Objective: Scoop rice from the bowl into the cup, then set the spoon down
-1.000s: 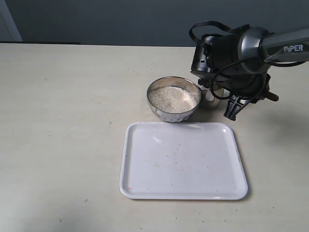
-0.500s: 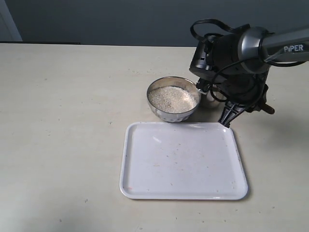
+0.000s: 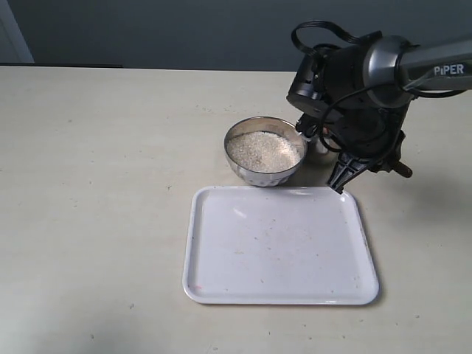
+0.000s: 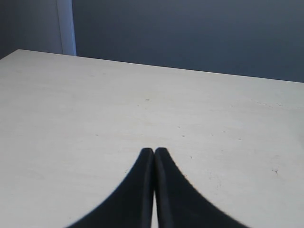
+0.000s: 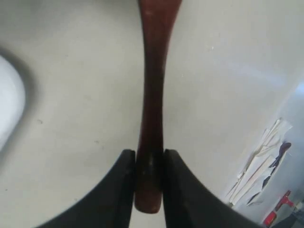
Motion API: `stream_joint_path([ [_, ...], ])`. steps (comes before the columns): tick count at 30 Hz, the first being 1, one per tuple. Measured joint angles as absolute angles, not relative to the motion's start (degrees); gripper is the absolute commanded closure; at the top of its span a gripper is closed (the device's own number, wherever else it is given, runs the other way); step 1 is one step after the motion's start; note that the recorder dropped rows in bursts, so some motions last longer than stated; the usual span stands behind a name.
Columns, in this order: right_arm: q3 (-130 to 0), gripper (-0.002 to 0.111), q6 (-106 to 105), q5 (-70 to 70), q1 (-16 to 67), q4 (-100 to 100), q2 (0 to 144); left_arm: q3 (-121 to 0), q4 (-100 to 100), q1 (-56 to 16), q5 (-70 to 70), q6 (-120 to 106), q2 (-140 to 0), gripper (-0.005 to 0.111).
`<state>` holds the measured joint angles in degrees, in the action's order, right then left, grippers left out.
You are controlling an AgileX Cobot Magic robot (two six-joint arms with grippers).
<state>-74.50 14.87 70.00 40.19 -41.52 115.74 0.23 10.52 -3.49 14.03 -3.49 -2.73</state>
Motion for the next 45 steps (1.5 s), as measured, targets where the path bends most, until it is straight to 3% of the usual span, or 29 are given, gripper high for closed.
stream_joint_path([
  [31, -74.34, 0.109, 14.12, 69.75, 40.41, -62.37, 114.61, 0.23, 10.52, -3.49, 14.03, -3.49, -2.73, 0.106],
  [45, -67.29, 0.109, 15.46, 69.6, 42.97, -70.1, 110.08, 0.23, 10.52, -3.49, 14.03, -3.49, -2.73, 0.106],
])
